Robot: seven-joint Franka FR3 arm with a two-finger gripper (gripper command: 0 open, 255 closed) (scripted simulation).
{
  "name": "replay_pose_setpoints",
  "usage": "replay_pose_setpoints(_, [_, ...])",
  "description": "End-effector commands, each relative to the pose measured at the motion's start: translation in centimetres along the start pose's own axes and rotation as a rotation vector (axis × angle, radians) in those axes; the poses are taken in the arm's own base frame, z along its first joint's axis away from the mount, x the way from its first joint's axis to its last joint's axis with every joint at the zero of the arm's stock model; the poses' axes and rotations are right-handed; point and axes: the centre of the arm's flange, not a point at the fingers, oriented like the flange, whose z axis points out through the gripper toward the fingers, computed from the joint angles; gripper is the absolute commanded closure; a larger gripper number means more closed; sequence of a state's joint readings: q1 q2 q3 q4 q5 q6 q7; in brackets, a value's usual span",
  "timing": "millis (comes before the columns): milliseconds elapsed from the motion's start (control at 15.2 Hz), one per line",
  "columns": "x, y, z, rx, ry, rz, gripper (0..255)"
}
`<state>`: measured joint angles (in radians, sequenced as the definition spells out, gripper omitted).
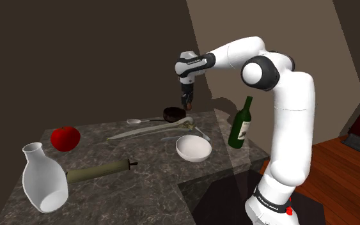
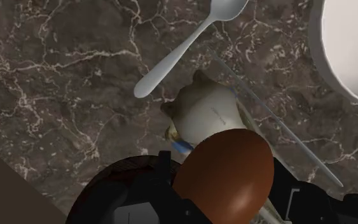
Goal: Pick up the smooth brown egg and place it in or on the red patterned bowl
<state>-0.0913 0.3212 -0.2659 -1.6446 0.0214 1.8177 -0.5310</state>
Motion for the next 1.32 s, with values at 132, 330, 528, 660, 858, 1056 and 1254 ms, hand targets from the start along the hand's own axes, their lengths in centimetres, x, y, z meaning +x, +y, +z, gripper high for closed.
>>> replay_pose_setpoints(132, [4.9,2.4,-0.8,0.000,0.000,-0.001,255])
replay_pose_setpoints(330, [8.4,4.0,-1.3,0.000,0.000,-0.001,255])
replay_pose_setpoints(528, [11.0,5.2,-1.2,0.000,0.000,-0.001,255])
replay_pose_setpoints(660, [11.1,5.2,-0.1,0.000,0.000,-0.001,255])
replay_pose_setpoints(858, [11.4,5.2,1.4,0.000,0.000,-0.001,255])
replay_pose_setpoints(1056, [11.6,5.2,3.0,0.000,0.000,-0.001,255])
replay_pose_setpoints(1254, [11.9,5.2,4.6,0.000,0.000,-0.001,255])
